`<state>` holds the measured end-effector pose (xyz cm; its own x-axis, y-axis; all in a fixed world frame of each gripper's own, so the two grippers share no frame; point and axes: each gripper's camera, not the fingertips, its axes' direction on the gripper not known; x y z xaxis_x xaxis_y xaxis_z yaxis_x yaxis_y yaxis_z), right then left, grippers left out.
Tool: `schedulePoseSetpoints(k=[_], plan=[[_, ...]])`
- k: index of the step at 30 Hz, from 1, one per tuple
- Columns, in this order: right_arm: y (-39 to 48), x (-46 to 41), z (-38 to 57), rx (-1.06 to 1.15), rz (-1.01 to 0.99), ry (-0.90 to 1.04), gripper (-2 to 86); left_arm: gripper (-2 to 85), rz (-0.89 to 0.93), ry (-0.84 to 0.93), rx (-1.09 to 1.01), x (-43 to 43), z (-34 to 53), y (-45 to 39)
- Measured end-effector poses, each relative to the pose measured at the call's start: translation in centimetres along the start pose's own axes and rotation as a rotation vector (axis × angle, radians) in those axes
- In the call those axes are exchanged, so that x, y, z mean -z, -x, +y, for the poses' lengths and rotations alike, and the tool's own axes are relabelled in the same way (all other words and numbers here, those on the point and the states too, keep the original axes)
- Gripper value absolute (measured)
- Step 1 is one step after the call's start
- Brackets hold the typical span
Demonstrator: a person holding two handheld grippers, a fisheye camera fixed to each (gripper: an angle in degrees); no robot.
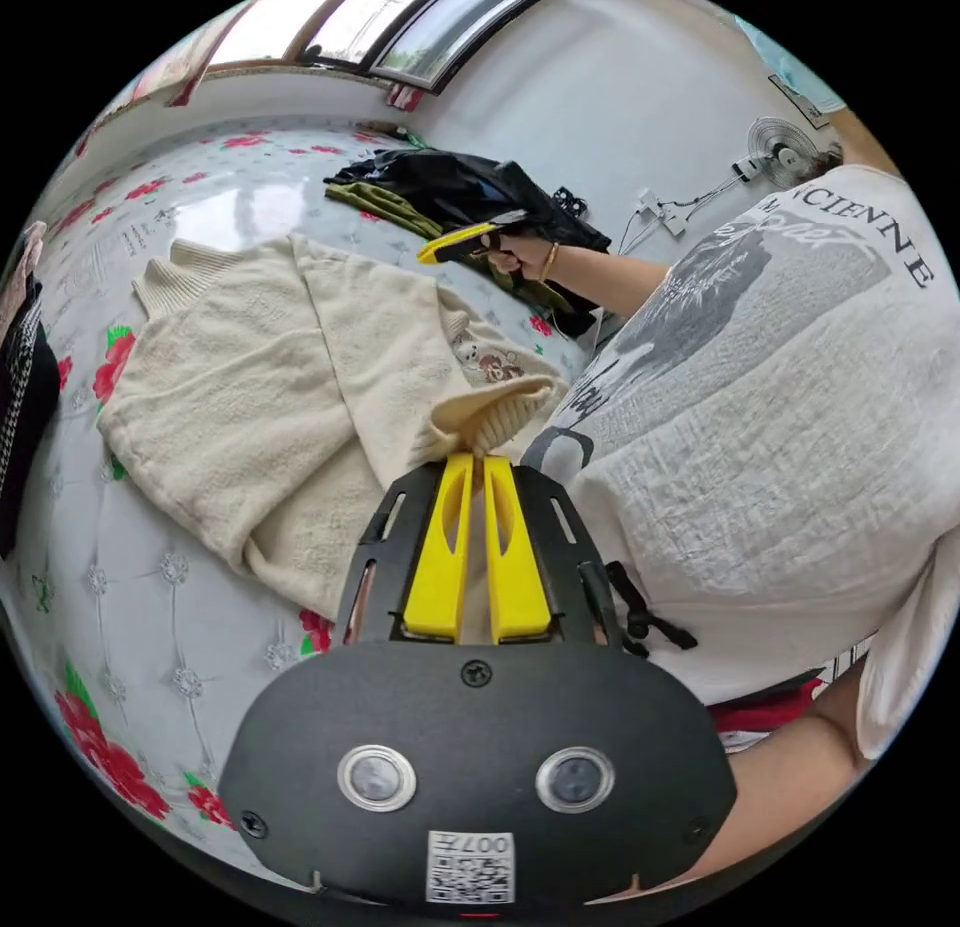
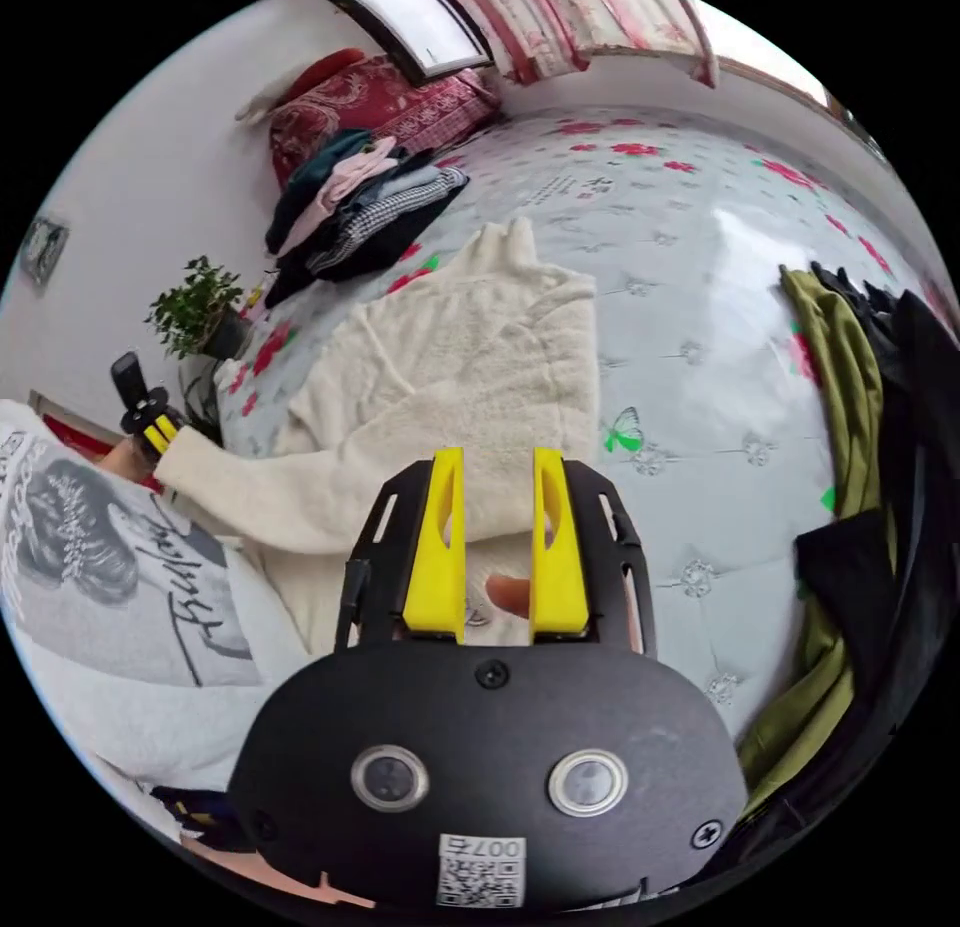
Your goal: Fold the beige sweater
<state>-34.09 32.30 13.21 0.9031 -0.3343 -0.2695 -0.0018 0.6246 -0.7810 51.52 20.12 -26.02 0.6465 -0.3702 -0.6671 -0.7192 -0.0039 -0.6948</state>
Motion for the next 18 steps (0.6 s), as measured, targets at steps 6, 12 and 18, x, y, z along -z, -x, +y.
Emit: schedulePoseSetpoints(k=[6, 12, 18], plan=[[0.7, -8.1, -5.0, 0.050, 0.314, 0.176, 3.7, -0.8, -0.057, -0.065, -0.090, 1.5, -4.0, -1.7], [-5.5, -2.4, -4.8, -0.163, 0.293, -0.042, 0.8, -0.6, -0.230, -0.050, -0.220, 3.2, -7.9, -2.8], [-17.5, -1.4, 2.9, -0.634, -0.074, -0.176, 0.3, 0.1, -0.399, 0.145, -0.202, -3.8, -8.2, 1.1]])
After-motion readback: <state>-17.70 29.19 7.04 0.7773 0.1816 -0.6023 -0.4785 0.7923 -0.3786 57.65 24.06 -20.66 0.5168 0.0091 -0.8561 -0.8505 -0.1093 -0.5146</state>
